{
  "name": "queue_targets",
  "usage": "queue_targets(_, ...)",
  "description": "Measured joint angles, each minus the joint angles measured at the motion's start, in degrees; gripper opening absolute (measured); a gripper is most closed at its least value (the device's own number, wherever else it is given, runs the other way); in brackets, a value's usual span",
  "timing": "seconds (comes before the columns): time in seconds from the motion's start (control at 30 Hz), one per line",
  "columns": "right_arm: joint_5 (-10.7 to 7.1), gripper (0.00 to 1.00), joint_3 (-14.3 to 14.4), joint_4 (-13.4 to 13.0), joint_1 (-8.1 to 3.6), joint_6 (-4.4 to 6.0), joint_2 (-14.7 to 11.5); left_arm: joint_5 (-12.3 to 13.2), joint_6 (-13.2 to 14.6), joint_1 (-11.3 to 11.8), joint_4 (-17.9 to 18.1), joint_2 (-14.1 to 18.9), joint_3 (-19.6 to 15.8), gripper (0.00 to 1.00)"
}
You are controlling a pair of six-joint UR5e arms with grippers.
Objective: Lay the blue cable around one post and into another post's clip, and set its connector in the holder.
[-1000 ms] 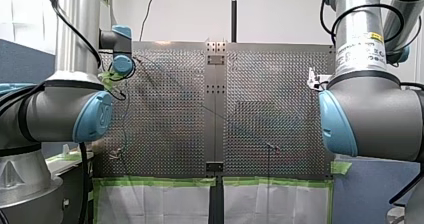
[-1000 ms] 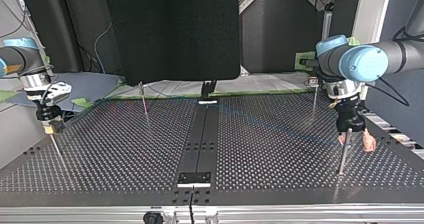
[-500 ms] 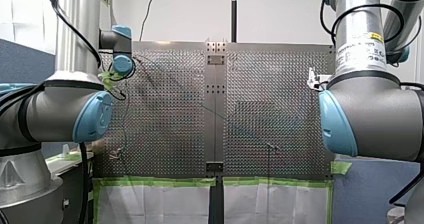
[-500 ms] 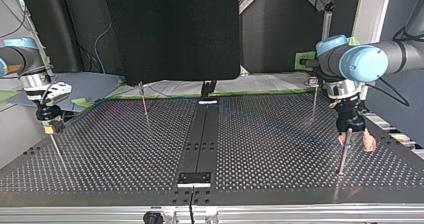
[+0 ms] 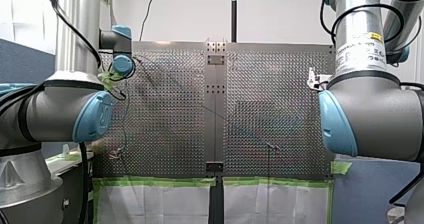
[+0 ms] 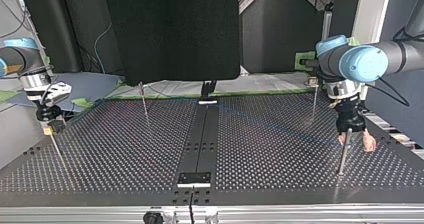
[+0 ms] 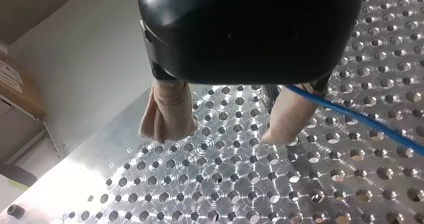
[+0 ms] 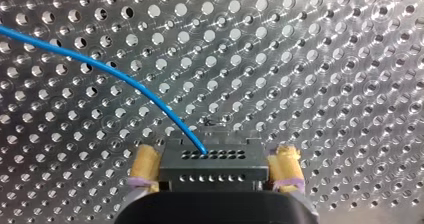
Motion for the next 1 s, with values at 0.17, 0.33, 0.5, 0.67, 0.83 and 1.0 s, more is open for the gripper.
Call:
queue_targets(0.17, 0.0, 0.95, 0.0, 0.0, 0.0, -0.07, 0.0, 0.0, 0.0, 0.0, 0.0, 0.0, 0.0, 1.0)
queue_targets(0.33, 0.0, 0.95, 0.0, 0.0, 0.0, -0.2, 0.0, 0.0, 0.0, 0.0, 0.0, 0.0, 0.0, 1.0)
queue_targets(0.5, -0.11, 0.95, 0.0, 0.1, 0.05, -0.39, 0.0, 0.0, 0.0, 0.0, 0.0, 0.0, 0.0, 1.0)
queue_targets(0.67, -0.21, 0.95, 0.0, 0.2, 0.08, -0.48, 0.0, 0.0, 0.1, 0.0, 0.0, 0.0, 0.0, 1.0)
queue_targets(0.83, -0.26, 0.95, 0.0, 0.4, 0.08, -0.59, 0.0, 0.0, 0.1, 0.0, 0.0, 0.0, 0.0, 1.0)
queue_targets(1.0, -0.26, 0.95, 0.0, 0.4, 0.08, -0.67, 0.0, -0.1, 0.1, -0.1, -0.1, 0.0, 0.0, 1.0)
